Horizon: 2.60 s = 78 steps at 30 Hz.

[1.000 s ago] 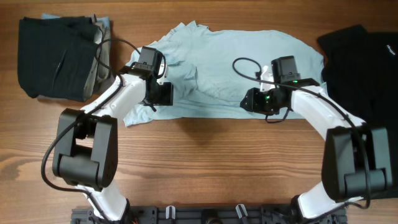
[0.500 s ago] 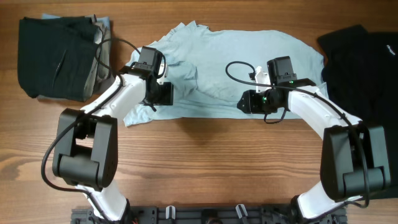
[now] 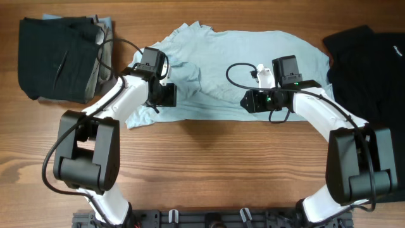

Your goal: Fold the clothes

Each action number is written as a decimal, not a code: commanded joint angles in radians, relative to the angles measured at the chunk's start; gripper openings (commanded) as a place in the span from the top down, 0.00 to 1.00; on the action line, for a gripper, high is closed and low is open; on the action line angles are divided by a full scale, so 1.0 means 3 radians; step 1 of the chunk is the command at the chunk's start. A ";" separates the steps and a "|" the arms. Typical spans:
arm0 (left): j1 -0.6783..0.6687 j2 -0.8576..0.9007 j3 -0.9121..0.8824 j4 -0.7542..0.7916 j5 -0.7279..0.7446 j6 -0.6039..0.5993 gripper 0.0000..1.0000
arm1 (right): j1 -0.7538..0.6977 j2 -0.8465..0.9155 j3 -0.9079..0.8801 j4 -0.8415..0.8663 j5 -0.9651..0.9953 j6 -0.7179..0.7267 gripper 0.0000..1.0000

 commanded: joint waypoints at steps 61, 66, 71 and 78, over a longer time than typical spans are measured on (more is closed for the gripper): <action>0.0017 0.0027 -0.0011 -0.0022 -0.0018 -0.0022 0.34 | -0.0221 -0.0371 0.0075 0.0056 0.0145 0.0537 0.64; 0.0017 0.0027 -0.0011 -0.0039 -0.0018 -0.0022 0.33 | -0.0221 -0.0556 0.0075 -0.0436 0.0108 0.0558 0.60; 0.0017 0.0027 -0.0011 -0.0089 -0.0018 -0.0022 0.34 | -0.0215 -0.0554 0.0075 -0.0706 0.0048 0.0562 0.60; 0.0017 0.0027 -0.0011 -0.0092 -0.0018 -0.0022 0.34 | -0.0183 -0.0554 0.0075 -0.0816 -0.0146 0.0740 0.60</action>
